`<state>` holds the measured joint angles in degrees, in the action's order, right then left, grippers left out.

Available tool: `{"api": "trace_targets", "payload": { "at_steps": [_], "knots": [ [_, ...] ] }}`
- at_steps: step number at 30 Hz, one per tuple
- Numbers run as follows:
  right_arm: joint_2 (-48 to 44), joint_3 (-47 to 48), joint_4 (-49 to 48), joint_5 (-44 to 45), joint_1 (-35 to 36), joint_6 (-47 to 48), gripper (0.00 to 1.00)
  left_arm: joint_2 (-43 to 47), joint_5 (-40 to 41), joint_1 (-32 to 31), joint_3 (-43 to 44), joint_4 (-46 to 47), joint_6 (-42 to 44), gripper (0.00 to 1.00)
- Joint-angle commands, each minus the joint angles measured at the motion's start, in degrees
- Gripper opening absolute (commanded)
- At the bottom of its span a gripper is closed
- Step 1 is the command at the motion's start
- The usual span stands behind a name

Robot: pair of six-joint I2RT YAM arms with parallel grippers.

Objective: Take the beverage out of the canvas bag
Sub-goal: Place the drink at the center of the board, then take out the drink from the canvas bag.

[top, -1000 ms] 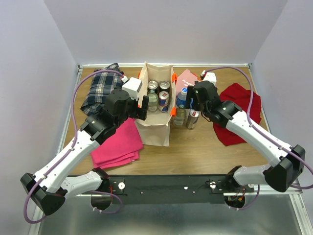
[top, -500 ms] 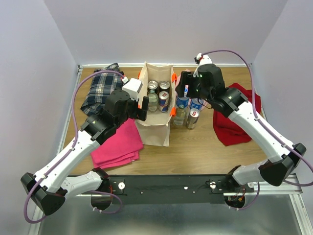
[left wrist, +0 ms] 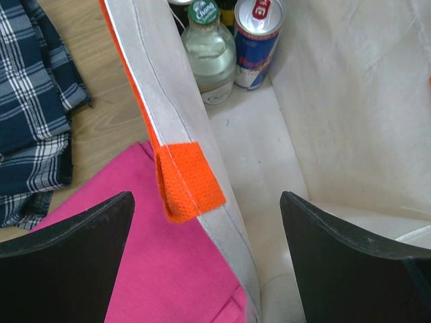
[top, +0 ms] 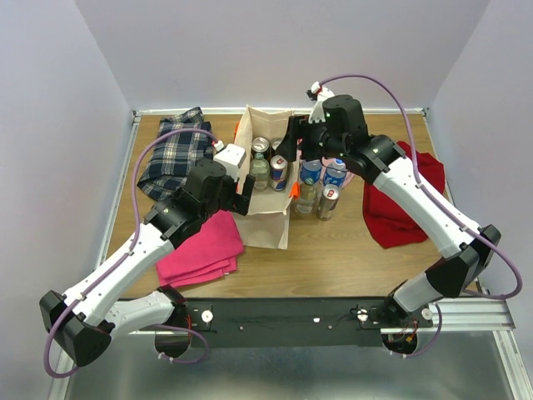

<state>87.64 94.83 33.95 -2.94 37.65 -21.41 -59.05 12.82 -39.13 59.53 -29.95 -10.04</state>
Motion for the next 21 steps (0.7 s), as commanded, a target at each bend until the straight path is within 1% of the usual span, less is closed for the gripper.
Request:
{"api": "trace_targets", "payload": {
  "at_steps": [1,5,12,17,21],
  "knots": [
    [2.36,0.71,-2.32,-6.03,0.58,-0.39,0.75,1.83,-2.97,-0.42,-2.57,-1.16,0.46,0.99],
    [3.85,0.62,-1.7,-5.15,0.67,0.05,0.75,3.23,-5.61,-0.59,-4.68,-0.98,2.04,0.99],
    [6.05,0.09,-1.35,-6.72,1.02,-0.13,0.75,4.99,-8.51,-0.68,-6.7,-0.63,3.27,0.99],
    [7.55,3.16,0.05,-6.64,1.46,0.66,0.75,4.47,-10.53,-0.85,-6.79,-0.02,3.72,0.99],
    [7.64,4.84,-0.99,-7.52,1.64,1.54,0.75,3.77,-11.41,-1.03,-6.79,0.69,3.98,0.99]
  ]
}}
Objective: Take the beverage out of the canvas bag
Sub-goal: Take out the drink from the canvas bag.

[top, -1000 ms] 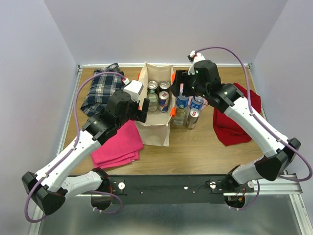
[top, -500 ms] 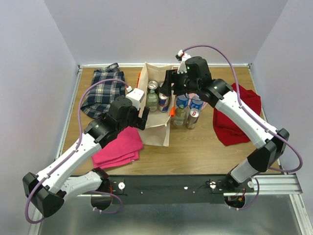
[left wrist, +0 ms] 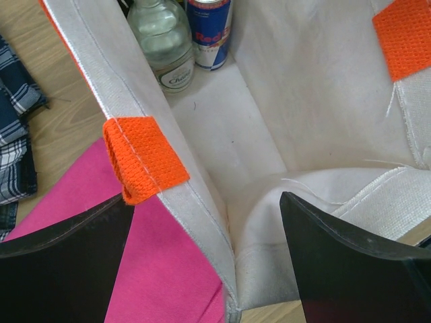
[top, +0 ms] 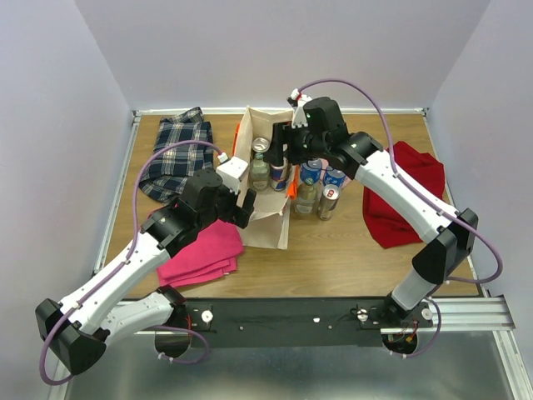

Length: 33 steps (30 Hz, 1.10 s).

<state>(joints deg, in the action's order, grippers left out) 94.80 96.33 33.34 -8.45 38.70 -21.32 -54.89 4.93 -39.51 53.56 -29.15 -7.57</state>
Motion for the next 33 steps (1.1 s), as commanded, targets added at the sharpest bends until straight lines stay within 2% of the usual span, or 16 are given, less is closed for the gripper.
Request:
{"api": "trace_targets", "payload": {
  "at_steps": [1,5,9,15,23,33],
  "knots": [
    [0.9,3.16,-0.82,-2.1,0.59,1.46,0.76,-0.74,-3.7,-0.66,-0.65,-0.03,1.51,0.99],
    [5.37,5.25,2.15,-2.01,0.59,0.84,0.75,-1.62,-4.23,-0.84,-0.65,0.14,2.21,0.99],
    [9.08,5.8,4.19,4.65,0.68,-1.35,0.73,-1.97,-3.35,-0.92,-0.65,0.14,2.48,0.99],
    [12.85,6.76,3.92,4.58,0.68,-1.35,0.73,-1.71,-2.12,-1.01,-0.39,0.85,2.3,0.99],
    [15.67,10.53,4.71,4.58,0.94,-0.57,0.74,-1.71,8.77,-0.92,0.75,0.67,-1.21,0.99],
    [20.94,19.84,9.8,6.95,1.29,3.21,0.73,-2.32,10.01,-0.92,3.83,0.41,-4.47,0.99]
  ]
}}
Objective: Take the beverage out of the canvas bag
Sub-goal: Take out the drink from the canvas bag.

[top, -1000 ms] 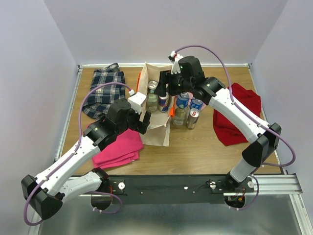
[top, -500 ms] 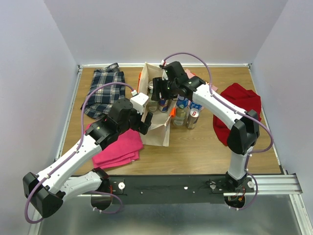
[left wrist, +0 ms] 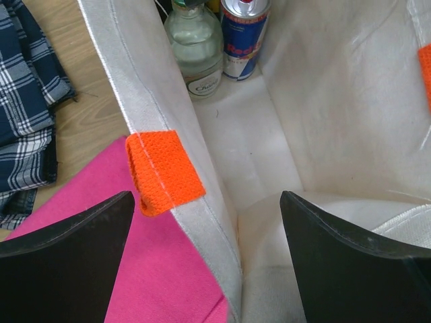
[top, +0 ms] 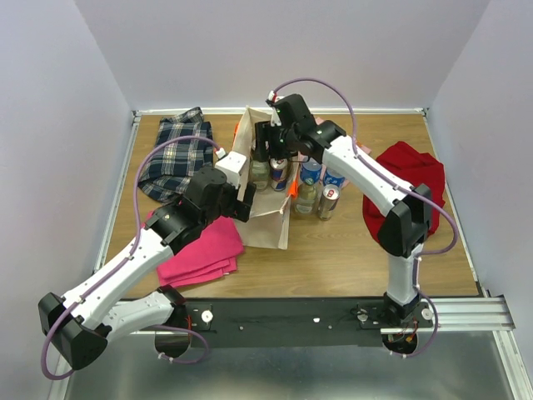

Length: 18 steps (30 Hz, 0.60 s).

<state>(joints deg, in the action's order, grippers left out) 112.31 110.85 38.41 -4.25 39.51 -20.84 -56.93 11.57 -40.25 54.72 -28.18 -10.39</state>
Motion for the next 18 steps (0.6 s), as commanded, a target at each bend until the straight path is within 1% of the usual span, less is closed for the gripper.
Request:
{"api": "trace_targets", "payload": {
  "at_steps": [1,5,11,16,18],
  "knots": [
    [3.96,6.13,5.44,3.28,0.74,3.43,0.72,-0.29,4.15,-0.09,2.93,-0.64,-1.65,0.99],
    [6.86,10.52,8.77,3.99,1.1,4.49,0.68,0.41,5.21,0.26,4.69,-0.91,-2.35,0.99],
    [10.38,15.0,11.41,6.71,2.06,5.11,0.66,1.64,4.42,0.52,6.1,-0.38,-2.35,0.99],
    [10.39,13.87,10.02,10.75,3.21,4.93,0.64,1.82,4.6,0.87,6.54,-0.91,-3.58,0.99],
    [10.12,13.0,8.35,11.54,3.38,5.28,0.64,1.91,2.24,1.14,6.98,-0.47,-3.93,0.99]
  ]
}}
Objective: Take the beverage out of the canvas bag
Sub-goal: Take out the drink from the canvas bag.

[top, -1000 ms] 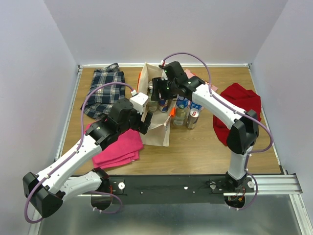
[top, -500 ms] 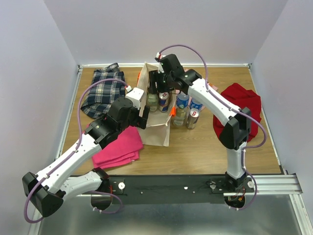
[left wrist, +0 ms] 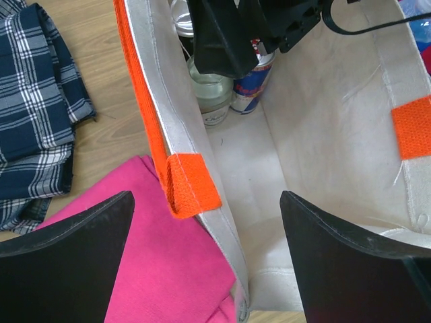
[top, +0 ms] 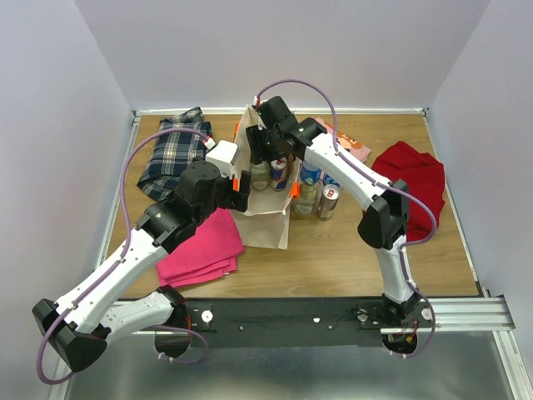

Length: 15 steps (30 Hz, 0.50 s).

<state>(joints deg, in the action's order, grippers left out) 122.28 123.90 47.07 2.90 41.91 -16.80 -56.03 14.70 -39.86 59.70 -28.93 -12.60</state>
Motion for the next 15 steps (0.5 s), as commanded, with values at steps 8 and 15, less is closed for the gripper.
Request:
{"api": "trace_targets", "payload": {
  "at_steps": [8,15],
  "knots": [
    [2.26,3.1,0.12,4.93,1.16,1.15,0.62,0.57,0.15,0.83,3.32,0.18,-1.02,0.99],
    [4.9,5.21,0.57,4.4,1.24,1.42,0.61,0.31,0.24,0.92,3.23,-0.16,-0.58,0.99]
  ]
}}
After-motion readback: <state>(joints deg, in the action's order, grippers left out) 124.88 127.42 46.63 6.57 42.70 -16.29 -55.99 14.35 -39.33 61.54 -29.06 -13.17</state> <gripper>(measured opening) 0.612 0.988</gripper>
